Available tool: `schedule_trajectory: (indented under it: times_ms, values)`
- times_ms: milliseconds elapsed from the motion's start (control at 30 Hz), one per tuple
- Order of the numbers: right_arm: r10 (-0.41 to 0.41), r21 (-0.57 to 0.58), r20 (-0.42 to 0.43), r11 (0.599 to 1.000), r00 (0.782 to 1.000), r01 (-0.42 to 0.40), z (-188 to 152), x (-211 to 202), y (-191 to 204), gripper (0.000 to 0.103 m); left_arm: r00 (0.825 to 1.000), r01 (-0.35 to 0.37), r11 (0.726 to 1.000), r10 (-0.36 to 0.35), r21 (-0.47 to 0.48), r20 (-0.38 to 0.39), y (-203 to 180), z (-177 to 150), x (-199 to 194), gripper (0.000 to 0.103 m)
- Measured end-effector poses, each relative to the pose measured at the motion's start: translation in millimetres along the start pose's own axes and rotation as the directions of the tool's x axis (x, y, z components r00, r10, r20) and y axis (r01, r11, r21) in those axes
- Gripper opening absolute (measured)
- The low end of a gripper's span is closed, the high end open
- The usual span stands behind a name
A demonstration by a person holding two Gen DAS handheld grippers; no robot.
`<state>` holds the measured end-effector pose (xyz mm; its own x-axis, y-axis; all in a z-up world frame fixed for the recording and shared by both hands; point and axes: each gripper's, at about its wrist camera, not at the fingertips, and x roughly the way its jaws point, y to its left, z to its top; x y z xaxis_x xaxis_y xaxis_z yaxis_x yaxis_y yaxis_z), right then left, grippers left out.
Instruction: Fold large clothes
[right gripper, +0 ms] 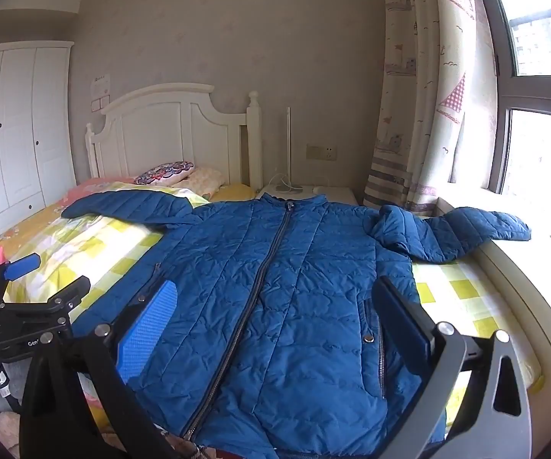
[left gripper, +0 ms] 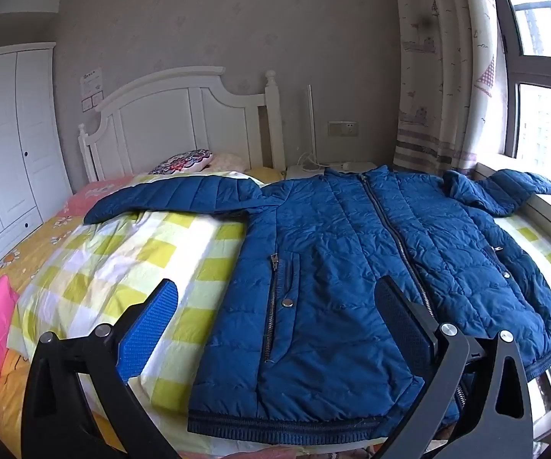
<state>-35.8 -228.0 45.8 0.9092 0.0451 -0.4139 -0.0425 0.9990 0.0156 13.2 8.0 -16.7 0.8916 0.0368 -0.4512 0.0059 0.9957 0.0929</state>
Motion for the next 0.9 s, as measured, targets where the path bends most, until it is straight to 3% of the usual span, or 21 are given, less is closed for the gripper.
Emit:
schedule_trajectory:
  times_ms: [900]
  values:
    - [0.025,0.027,-0.035,0.999,0.999,-0.024,-16.9,20.1,0.5,0.101,1.0,0.002,1.0,-0.001,0.003,-0.026,1.9,-4.1,3.6,0.099]
